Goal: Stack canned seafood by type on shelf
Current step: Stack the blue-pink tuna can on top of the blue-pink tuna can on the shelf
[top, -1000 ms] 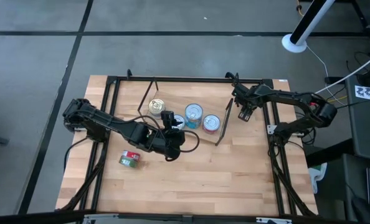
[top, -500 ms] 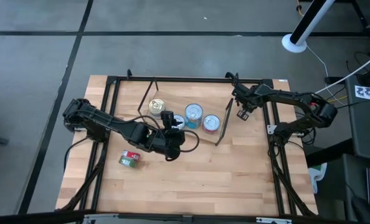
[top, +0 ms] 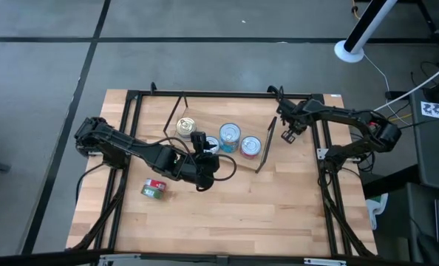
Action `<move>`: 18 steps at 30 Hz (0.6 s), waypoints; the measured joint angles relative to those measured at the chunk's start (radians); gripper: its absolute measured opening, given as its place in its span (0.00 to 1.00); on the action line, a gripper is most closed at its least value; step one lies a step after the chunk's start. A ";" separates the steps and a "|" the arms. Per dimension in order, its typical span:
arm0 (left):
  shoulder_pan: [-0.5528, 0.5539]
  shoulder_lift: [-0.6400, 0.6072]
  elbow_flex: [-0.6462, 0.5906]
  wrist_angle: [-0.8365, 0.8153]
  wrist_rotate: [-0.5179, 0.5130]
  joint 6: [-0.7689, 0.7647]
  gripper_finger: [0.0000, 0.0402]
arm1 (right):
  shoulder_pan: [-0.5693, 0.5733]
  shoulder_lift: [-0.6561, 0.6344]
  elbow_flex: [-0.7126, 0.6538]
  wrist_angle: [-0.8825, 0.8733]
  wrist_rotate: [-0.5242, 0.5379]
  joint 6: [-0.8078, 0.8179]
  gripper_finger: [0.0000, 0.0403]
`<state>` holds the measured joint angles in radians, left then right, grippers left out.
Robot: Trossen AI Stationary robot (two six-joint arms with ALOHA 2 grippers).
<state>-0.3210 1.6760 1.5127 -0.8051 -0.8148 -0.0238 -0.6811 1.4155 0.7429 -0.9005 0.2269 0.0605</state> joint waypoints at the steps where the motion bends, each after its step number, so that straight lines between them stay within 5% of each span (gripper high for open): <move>1: 0.000 0.000 0.000 0.000 0.000 -0.001 0.53 | -0.001 0.000 0.000 -0.001 -0.010 0.007 0.00; 11: 0.000 0.000 0.000 0.000 0.000 -0.002 0.53 | 0.000 0.005 -0.005 -0.004 -0.268 0.121 0.00; 18: 0.000 0.000 -0.001 0.000 0.000 -0.003 0.53 | 0.001 0.007 -0.008 -0.008 -0.223 0.147 0.00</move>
<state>-0.3210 1.6760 1.5120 -0.8047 -0.8150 -0.0273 -0.6805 1.4223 0.7347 -0.9088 0.0041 0.2077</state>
